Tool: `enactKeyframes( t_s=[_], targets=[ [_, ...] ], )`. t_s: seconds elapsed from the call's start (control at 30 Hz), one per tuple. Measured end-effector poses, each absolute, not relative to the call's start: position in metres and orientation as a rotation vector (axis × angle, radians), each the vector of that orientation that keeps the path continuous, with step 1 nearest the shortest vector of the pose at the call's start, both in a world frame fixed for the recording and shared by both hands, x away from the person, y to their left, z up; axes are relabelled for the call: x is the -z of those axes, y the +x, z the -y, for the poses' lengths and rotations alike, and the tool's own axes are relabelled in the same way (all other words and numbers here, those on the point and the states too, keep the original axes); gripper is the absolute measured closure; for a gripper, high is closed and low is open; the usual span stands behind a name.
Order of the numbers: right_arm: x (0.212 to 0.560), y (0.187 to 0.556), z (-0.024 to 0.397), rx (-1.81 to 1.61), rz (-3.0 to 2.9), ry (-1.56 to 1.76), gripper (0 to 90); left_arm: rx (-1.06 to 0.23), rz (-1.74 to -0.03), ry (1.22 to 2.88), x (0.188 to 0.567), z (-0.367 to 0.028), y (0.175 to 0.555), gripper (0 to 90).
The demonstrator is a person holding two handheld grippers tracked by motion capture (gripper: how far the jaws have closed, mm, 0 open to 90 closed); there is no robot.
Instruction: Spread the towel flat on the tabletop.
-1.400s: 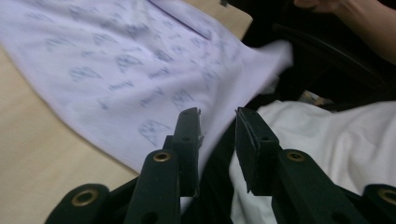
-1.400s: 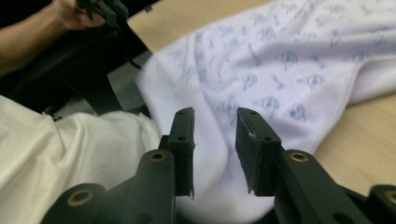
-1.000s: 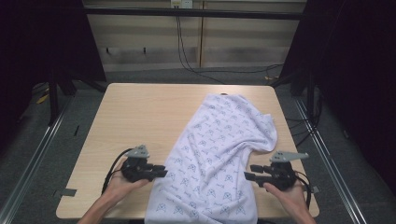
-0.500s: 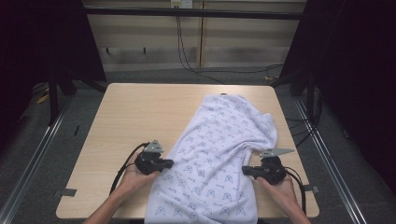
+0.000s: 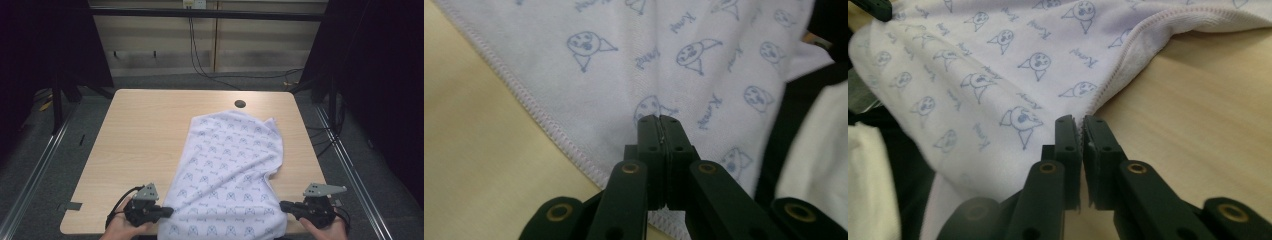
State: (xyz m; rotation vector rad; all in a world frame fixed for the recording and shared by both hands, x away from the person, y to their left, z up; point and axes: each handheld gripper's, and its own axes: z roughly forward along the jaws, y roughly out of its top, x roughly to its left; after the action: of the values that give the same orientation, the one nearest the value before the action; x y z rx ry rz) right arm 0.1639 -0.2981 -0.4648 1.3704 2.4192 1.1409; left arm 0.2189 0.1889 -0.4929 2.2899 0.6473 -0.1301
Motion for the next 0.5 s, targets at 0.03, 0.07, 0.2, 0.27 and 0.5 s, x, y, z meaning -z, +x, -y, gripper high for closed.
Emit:
enactKeyframes(
  t_s=[0.03,0.07,0.2,0.27,0.5],
  targets=[
    [0.463,0.159,0.295,-1.130,-2.450,1.342,79.6,0.128,-0.635,2.299,0.492,-0.189,0.215,85.0],
    [0.462,0.158,0.294,-1.126,-2.459,1.334,75.7,0.144,-0.611,2.261,0.489,-0.188,0.217,82.4],
    [0.460,0.170,0.290,-1.152,-2.413,1.350,61.8,0.109,-0.637,2.176,0.481,-0.182,0.247,84.1],
    [0.461,0.184,0.287,-1.169,-2.398,1.354,60.6,0.106,-0.660,2.156,0.480,-0.179,0.259,87.6],
    [0.475,0.231,0.272,-1.048,-2.381,1.366,62.3,0.009,-0.785,2.149,0.487,-0.148,0.328,90.0]
  ],
)
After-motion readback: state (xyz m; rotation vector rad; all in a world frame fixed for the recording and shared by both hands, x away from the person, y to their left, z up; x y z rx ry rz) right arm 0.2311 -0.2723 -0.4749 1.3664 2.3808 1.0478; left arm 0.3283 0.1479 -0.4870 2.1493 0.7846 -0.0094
